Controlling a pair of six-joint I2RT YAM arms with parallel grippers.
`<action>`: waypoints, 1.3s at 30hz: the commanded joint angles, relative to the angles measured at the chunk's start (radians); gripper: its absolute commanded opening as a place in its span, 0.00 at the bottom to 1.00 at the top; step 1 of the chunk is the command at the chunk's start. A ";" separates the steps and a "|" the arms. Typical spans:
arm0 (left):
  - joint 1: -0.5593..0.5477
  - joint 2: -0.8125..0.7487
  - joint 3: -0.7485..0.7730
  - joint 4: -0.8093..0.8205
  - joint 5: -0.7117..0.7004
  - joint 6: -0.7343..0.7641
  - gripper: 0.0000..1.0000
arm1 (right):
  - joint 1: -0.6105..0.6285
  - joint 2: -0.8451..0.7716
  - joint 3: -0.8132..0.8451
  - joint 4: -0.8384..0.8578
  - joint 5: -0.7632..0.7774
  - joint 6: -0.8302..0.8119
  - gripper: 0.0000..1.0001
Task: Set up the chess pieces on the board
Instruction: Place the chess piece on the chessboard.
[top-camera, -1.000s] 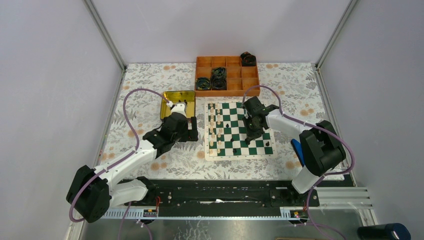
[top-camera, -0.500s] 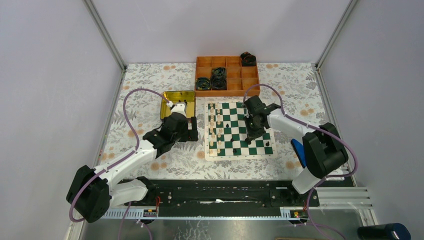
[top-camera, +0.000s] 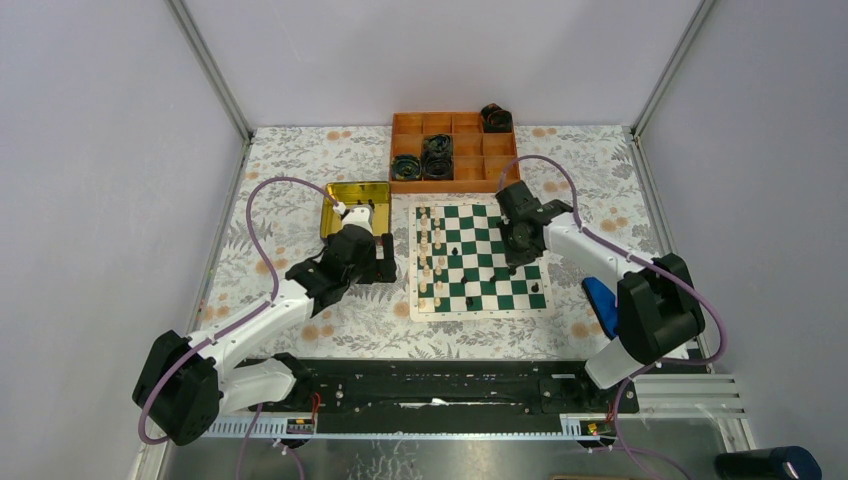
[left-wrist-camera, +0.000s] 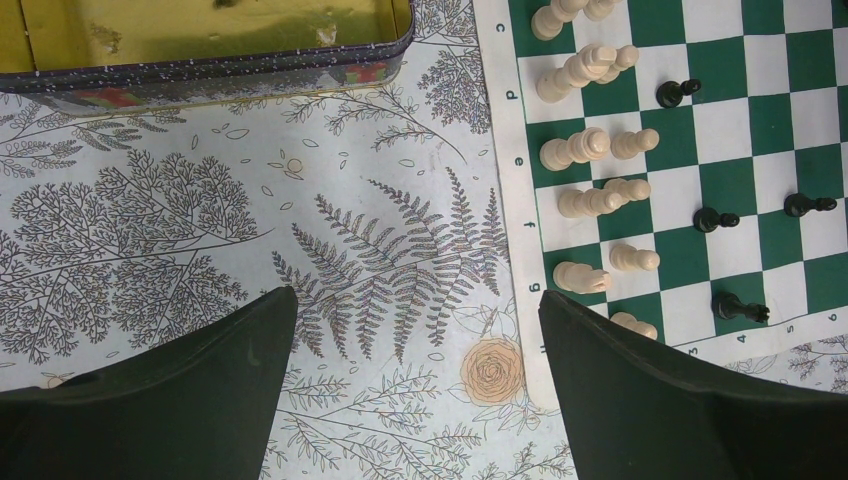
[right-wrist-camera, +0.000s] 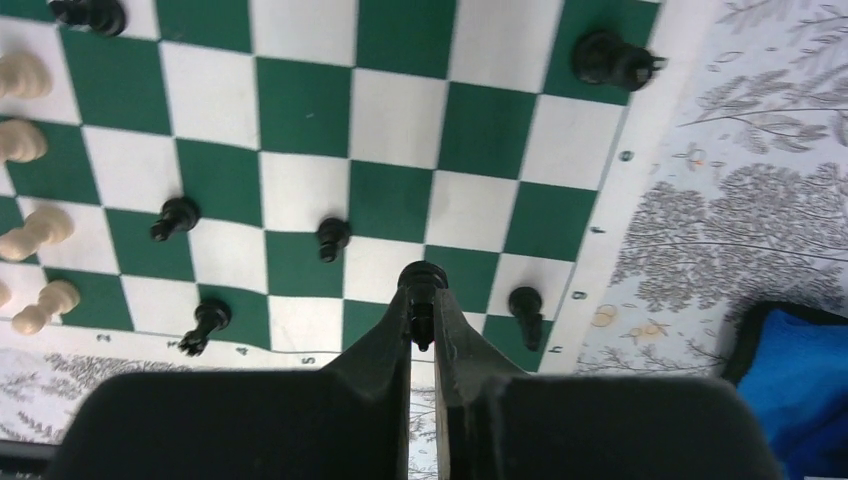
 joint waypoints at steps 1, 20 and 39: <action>-0.007 -0.007 0.023 0.011 -0.022 0.015 0.99 | -0.060 -0.051 0.009 -0.009 0.066 0.002 0.04; -0.007 -0.003 0.025 0.012 -0.017 0.020 0.99 | -0.143 -0.012 -0.056 0.047 0.068 0.002 0.05; -0.007 0.009 0.027 0.011 -0.016 0.022 0.99 | -0.187 0.051 -0.071 0.100 0.040 0.004 0.05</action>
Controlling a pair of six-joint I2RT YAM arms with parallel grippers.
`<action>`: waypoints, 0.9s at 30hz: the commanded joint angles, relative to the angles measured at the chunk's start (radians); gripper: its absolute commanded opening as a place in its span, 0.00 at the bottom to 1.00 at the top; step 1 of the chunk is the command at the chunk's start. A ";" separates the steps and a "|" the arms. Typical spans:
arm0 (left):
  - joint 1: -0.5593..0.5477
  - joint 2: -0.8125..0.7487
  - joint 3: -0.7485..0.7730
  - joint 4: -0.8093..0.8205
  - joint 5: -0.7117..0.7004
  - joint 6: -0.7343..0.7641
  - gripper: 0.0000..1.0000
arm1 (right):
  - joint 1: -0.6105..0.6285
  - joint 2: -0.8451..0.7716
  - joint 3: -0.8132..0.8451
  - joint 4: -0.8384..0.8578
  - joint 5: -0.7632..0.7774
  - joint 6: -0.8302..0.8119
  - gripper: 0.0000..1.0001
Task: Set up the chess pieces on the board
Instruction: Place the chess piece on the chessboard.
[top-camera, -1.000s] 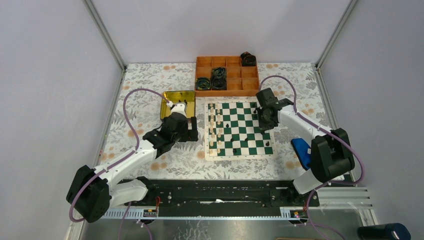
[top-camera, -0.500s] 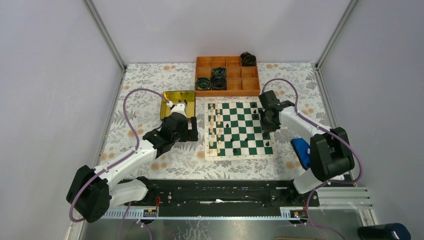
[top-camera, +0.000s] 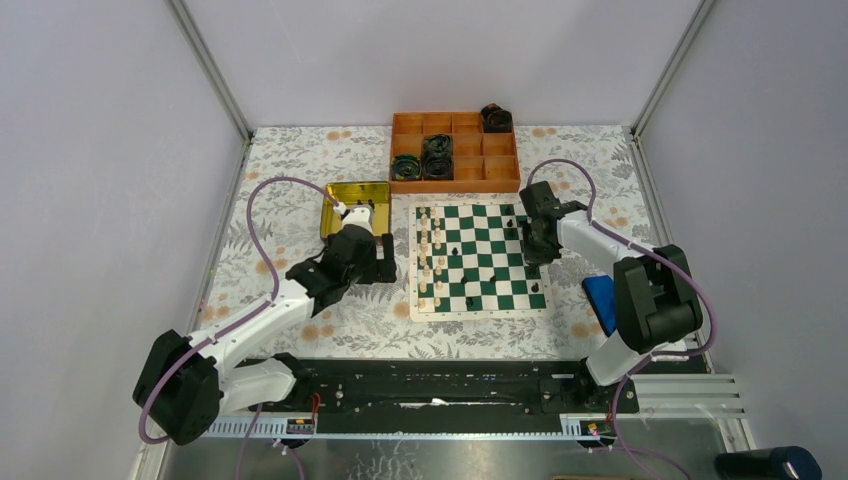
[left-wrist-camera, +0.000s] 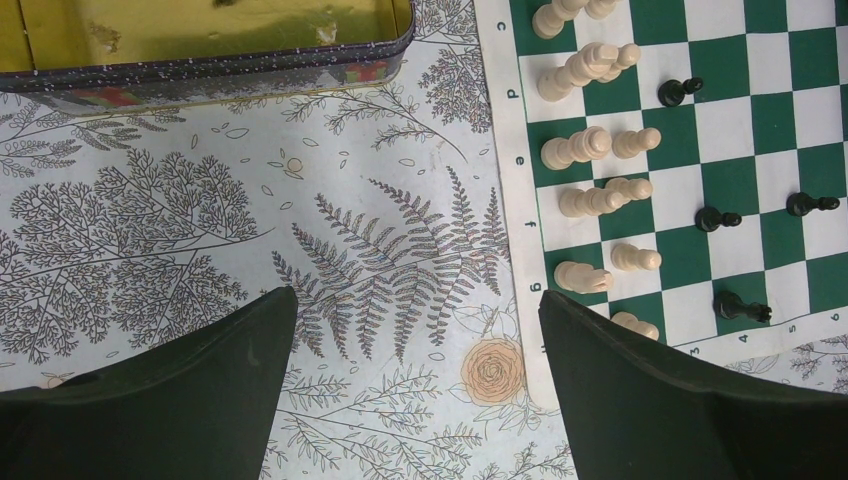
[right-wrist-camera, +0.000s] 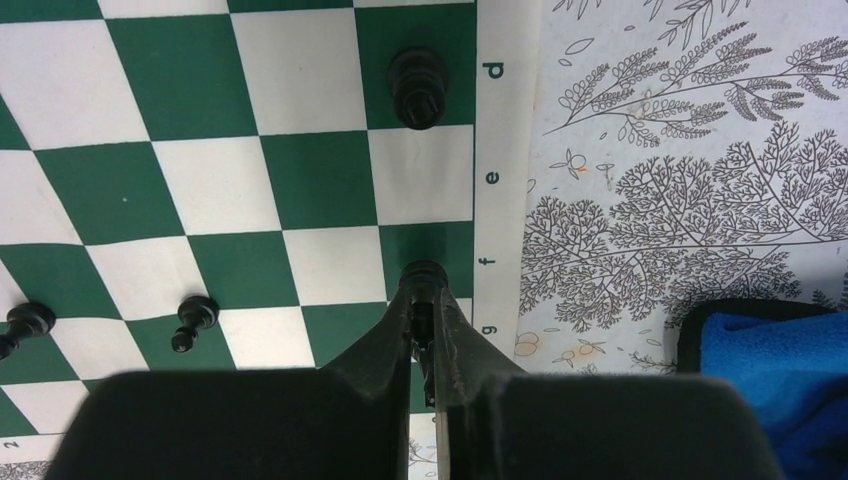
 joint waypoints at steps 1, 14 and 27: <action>-0.007 0.009 0.026 0.012 -0.015 0.021 0.99 | -0.010 0.009 -0.003 0.026 -0.001 0.005 0.06; -0.007 0.013 0.026 0.010 -0.016 0.019 0.99 | -0.015 0.022 -0.012 0.037 -0.015 0.003 0.17; -0.007 0.020 0.028 0.011 -0.012 0.019 0.99 | -0.015 -0.025 0.024 0.016 -0.012 -0.006 0.38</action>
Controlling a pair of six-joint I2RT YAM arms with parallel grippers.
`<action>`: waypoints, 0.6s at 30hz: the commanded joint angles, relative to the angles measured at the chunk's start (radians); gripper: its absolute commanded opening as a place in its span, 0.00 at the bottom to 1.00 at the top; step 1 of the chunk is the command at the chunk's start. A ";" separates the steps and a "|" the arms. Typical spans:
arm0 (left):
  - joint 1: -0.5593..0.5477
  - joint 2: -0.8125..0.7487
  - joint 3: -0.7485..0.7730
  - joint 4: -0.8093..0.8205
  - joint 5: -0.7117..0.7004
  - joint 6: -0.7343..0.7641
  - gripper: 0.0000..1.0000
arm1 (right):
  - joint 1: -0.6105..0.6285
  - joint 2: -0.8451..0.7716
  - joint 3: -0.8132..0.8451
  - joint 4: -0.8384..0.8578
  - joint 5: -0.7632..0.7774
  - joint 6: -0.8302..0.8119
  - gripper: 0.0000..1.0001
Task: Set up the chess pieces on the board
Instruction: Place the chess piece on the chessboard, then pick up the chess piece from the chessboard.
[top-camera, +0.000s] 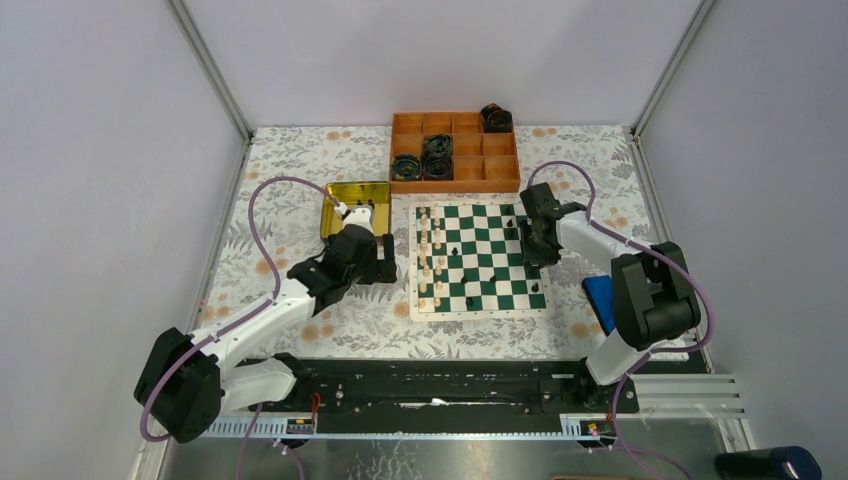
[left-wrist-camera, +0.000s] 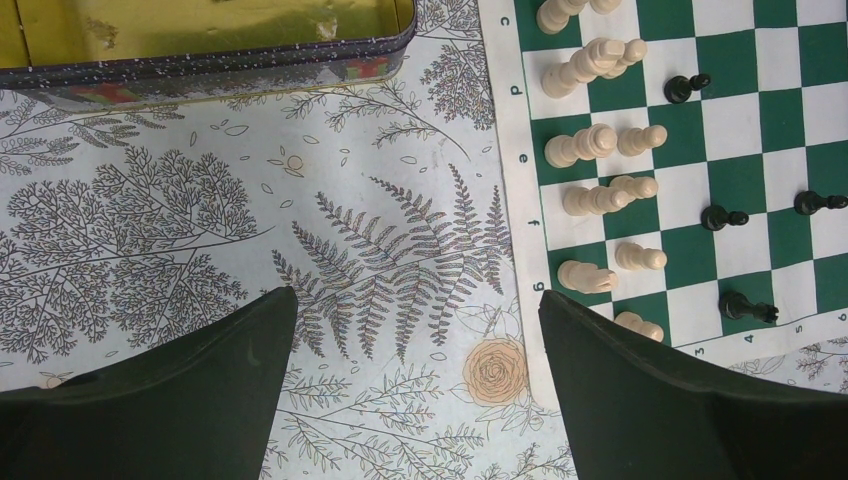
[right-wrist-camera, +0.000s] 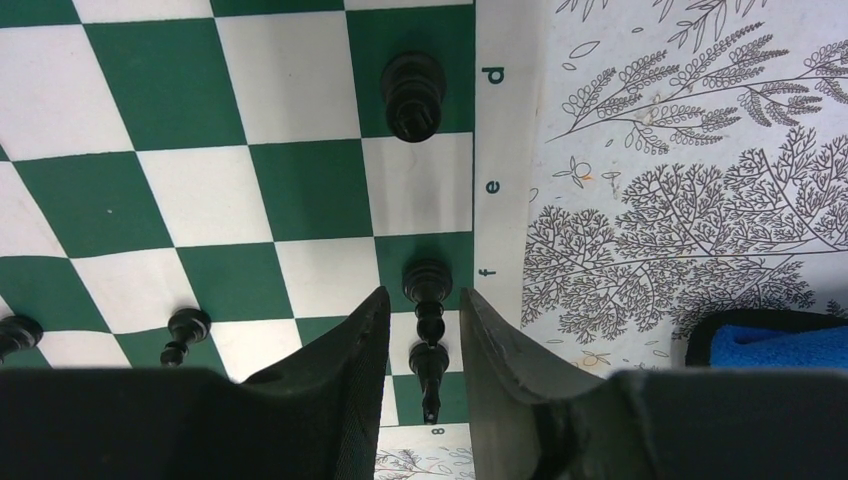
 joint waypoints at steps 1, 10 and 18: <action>-0.007 0.007 0.027 0.011 -0.013 0.019 0.99 | -0.006 -0.061 0.044 -0.015 -0.006 -0.007 0.38; -0.007 0.005 0.027 0.012 -0.009 0.018 0.99 | 0.100 -0.142 0.111 -0.080 -0.023 -0.023 0.43; -0.007 -0.003 0.026 0.012 -0.016 0.016 0.99 | 0.275 -0.124 0.084 -0.058 -0.116 -0.041 0.49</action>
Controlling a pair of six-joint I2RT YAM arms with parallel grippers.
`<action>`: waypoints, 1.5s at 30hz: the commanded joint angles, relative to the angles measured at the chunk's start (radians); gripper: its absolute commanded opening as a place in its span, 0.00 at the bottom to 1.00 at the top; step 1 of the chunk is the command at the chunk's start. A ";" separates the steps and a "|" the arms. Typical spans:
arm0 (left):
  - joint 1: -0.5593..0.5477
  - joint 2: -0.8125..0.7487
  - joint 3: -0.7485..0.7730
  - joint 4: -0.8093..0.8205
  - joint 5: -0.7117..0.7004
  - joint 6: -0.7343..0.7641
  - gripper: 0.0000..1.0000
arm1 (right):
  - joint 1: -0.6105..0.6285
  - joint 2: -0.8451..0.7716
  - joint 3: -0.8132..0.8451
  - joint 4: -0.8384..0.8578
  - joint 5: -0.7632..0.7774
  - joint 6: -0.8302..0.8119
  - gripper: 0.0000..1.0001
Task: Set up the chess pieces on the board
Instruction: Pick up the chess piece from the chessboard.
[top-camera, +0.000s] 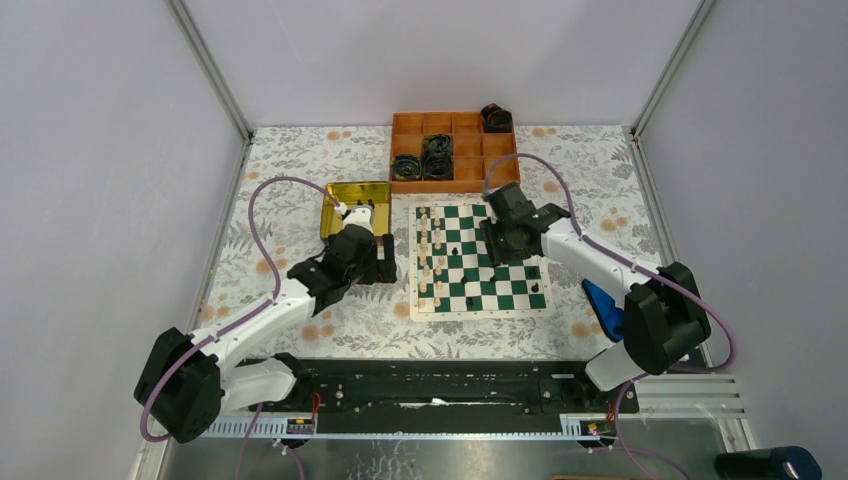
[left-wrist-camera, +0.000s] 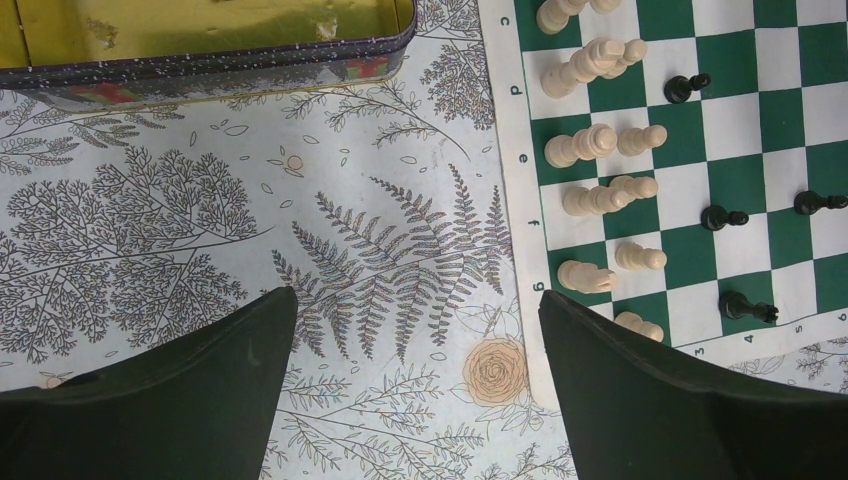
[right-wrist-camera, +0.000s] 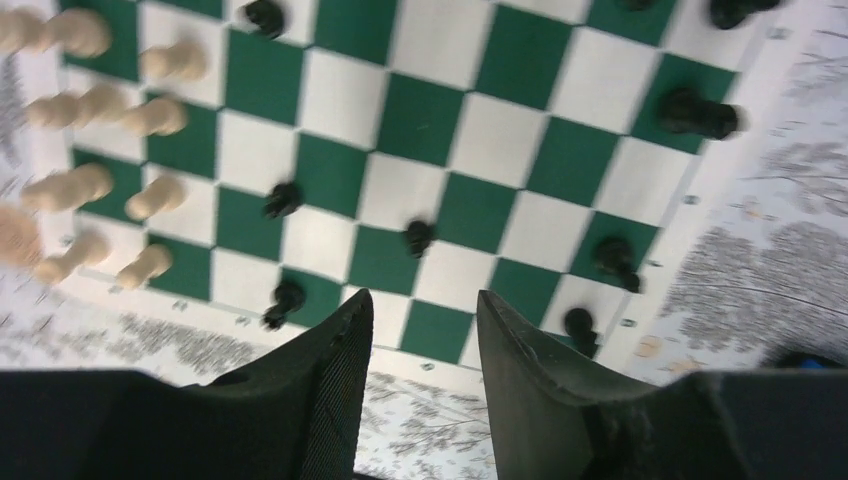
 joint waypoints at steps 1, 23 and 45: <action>-0.007 -0.003 0.026 0.012 -0.017 0.016 0.99 | 0.076 -0.004 -0.010 0.001 -0.078 -0.019 0.50; -0.007 0.003 0.025 0.010 -0.027 0.013 0.99 | 0.250 0.135 -0.009 0.044 -0.140 -0.006 0.52; -0.007 0.014 0.028 0.011 -0.026 0.015 0.99 | 0.262 0.195 -0.017 0.060 -0.109 0.000 0.25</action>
